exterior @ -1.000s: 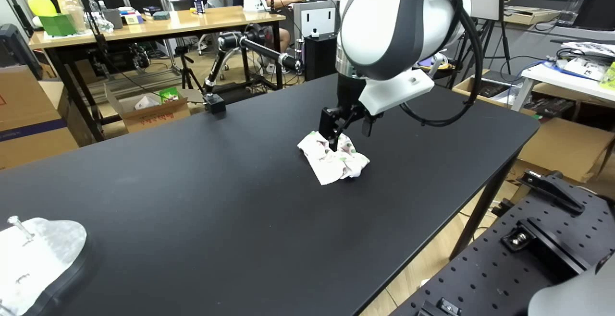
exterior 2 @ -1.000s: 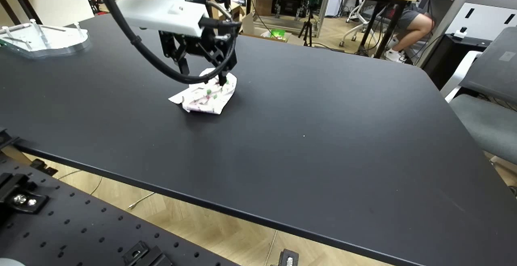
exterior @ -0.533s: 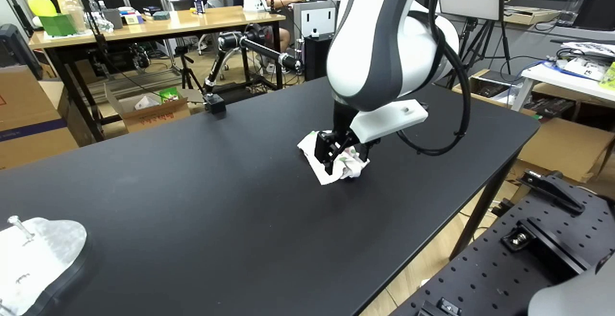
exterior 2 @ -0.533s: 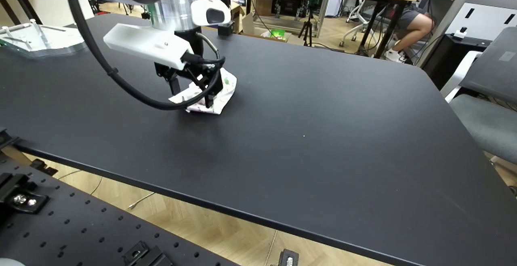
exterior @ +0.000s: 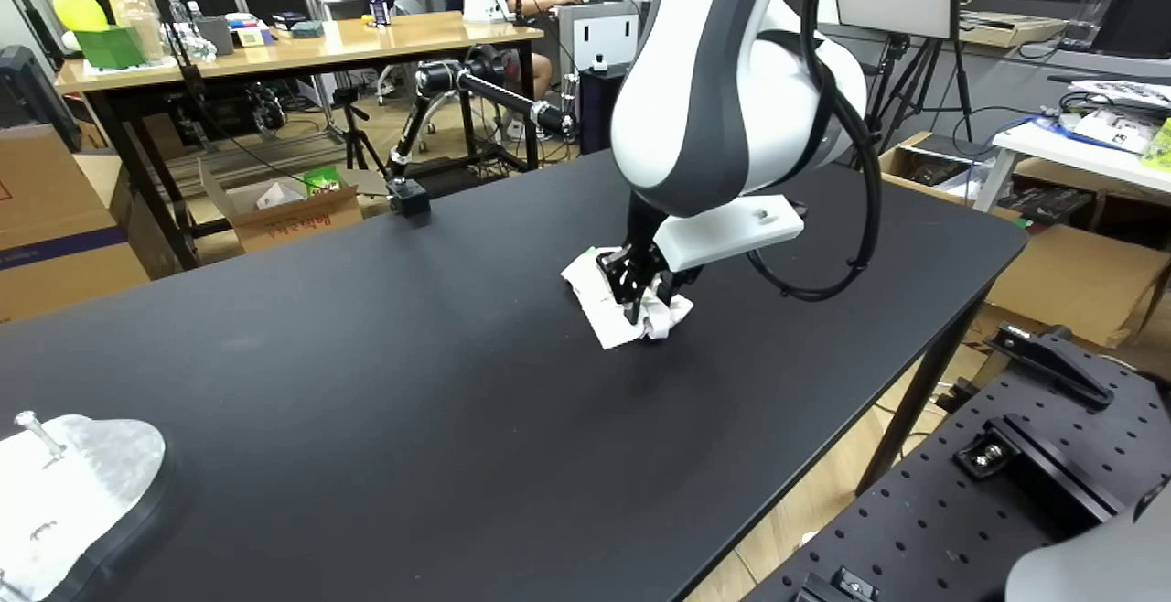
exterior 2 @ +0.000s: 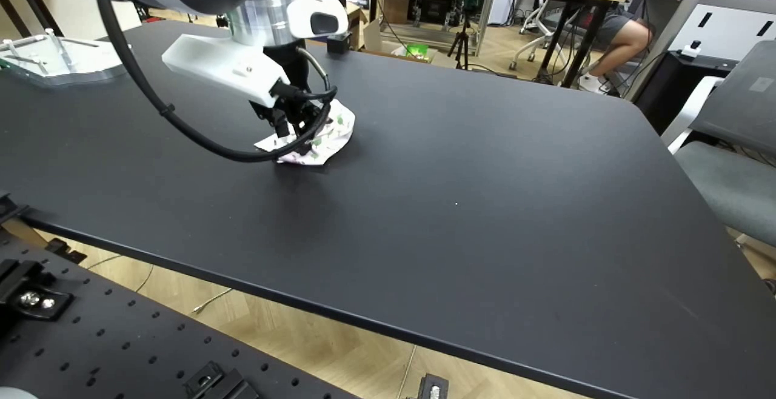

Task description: Hang the cloth on the stand

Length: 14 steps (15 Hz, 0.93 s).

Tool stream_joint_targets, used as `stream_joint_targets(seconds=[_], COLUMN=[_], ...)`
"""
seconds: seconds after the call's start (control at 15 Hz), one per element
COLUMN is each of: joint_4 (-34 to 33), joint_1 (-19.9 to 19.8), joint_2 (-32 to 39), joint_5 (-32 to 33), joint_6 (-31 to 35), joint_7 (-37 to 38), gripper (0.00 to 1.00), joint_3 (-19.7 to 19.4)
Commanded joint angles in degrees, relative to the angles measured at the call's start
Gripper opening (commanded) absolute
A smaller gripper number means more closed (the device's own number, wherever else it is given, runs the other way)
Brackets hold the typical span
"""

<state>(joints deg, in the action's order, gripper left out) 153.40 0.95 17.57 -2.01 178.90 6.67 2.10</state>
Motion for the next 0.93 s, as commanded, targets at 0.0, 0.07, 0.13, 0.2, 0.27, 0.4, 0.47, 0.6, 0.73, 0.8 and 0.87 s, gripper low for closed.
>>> stream_joint_targets(seconds=[0.0, 0.07, 0.13, 0.2, 0.27, 0.4, 0.47, 0.6, 0.73, 0.8, 0.87], joint_4=[-0.23, -0.36, -0.57, -0.78, -1.07, -2.26, -3.23, -5.69, -9.12, -11.16, -13.11], joint_1=[0.03, 0.62, 0.95, 2.06, 3.0, 5.29, 6.27, 5.78, 5.0, 4.44, 3.99], joint_2=[-1.92, -2.52, -3.16, -4.07, -4.94, -6.71, -7.7, -10.19, -12.58, -13.61, -14.54], joint_5=[-1.14, -0.89, -0.66, -0.11, 0.33, 1.38, 1.97, 2.38, 3.04, 3.18, 3.37], joint_6=[-0.13, -0.4, -0.84, -1.26, -1.63, -3.29, -4.91, -9.52, -14.9, -17.69, -20.24], joint_7=[-0.3, -0.24, -0.26, -0.04, 0.26, 1.03, 1.64, 2.37, 3.7, 4.33, 4.88], gripper=[0.11, 0.05, 0.01, 0.0, 0.0, 0.0, 0.0, 0.0, 0.0, 0.0, 0.0], joint_3=[-0.36, -1.21, -1.79, -3.4, -4.82, -8.12, -9.54, -9.25, -8.7, -8.14, -7.65])
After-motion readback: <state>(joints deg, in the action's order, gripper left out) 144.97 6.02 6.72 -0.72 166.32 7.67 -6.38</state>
